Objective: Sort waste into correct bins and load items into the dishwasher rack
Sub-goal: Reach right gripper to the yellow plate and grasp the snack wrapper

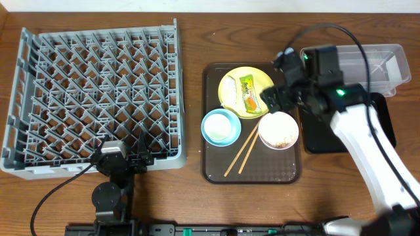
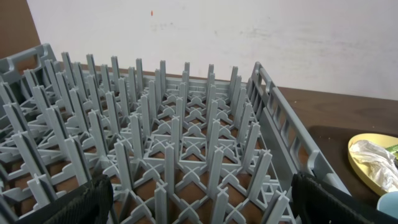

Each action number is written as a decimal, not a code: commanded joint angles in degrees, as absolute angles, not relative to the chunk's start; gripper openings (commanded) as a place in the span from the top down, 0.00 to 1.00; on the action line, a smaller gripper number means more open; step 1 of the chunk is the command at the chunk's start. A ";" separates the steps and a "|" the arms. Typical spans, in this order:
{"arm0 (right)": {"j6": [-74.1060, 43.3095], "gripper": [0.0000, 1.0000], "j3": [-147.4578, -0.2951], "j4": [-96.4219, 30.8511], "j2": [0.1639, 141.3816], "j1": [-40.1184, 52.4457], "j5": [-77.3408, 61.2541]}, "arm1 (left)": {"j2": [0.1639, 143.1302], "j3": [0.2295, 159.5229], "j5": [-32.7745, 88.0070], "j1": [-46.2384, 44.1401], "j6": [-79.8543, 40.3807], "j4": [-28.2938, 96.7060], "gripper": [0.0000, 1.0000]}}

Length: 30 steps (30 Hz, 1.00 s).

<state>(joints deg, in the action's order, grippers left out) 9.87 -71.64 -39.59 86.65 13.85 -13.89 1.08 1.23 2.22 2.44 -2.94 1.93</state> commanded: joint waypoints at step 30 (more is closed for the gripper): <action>-9.80 0.82 -73.49 -24.73 113.56 24.60 3.27 | 1.08 0.27 1.45 2.17 -2.61 4.01 0.07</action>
